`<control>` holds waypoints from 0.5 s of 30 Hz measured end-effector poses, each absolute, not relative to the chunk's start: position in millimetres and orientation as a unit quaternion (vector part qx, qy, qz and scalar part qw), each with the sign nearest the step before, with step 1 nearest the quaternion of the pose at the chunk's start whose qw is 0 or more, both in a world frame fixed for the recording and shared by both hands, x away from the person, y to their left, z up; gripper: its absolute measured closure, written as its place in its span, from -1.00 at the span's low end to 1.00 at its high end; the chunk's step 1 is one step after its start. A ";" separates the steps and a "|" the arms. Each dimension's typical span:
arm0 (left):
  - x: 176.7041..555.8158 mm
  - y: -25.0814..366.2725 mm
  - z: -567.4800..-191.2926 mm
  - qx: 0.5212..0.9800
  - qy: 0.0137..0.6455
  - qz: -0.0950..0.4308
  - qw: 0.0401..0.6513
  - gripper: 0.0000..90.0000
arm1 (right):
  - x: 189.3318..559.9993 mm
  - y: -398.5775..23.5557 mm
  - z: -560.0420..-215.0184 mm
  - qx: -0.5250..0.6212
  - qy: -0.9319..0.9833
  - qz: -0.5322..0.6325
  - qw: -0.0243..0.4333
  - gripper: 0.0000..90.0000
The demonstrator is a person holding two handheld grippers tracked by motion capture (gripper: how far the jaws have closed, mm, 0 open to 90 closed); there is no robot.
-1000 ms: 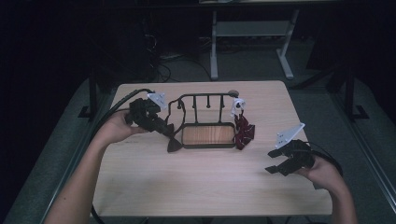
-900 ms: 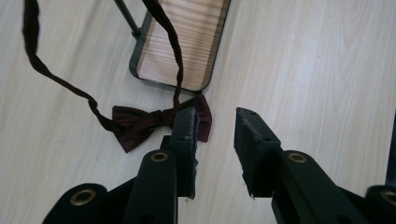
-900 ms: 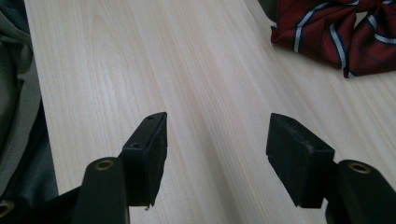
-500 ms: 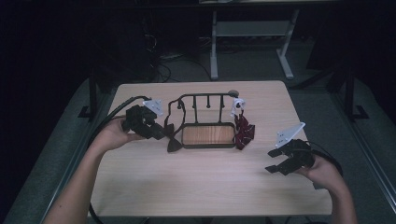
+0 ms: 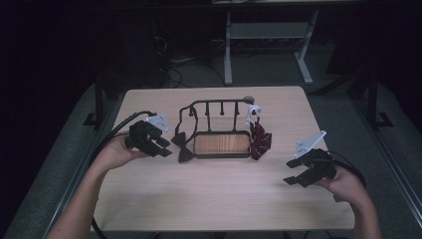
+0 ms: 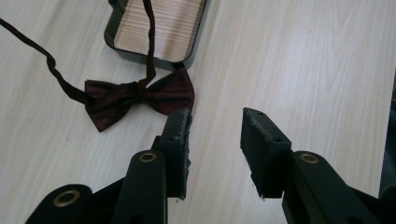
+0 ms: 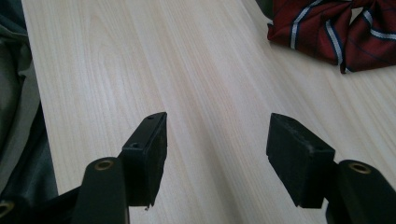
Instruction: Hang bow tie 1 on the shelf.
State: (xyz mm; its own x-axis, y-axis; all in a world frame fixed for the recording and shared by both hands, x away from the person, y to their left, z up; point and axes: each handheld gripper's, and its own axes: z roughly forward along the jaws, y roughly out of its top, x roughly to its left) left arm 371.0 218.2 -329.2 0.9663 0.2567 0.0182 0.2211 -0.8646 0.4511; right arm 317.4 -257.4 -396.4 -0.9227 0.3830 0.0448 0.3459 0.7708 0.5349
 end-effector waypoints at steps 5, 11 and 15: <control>363.2 223.5 -335.1 0.964 0.123 0.040 0.233 0.33 | 317.3 -258.3 -397.3 0.197 0.940 0.278 0.032 -0.16; 353.5 229.9 -349.3 0.963 0.128 0.032 0.234 0.27 | 317.3 -257.7 -399.5 0.197 0.941 0.275 0.031 -0.17; 347.0 233.5 -356.5 0.962 0.129 0.032 0.238 0.24 | 316.7 -258.4 -399.5 0.197 0.940 0.276 0.031 -0.17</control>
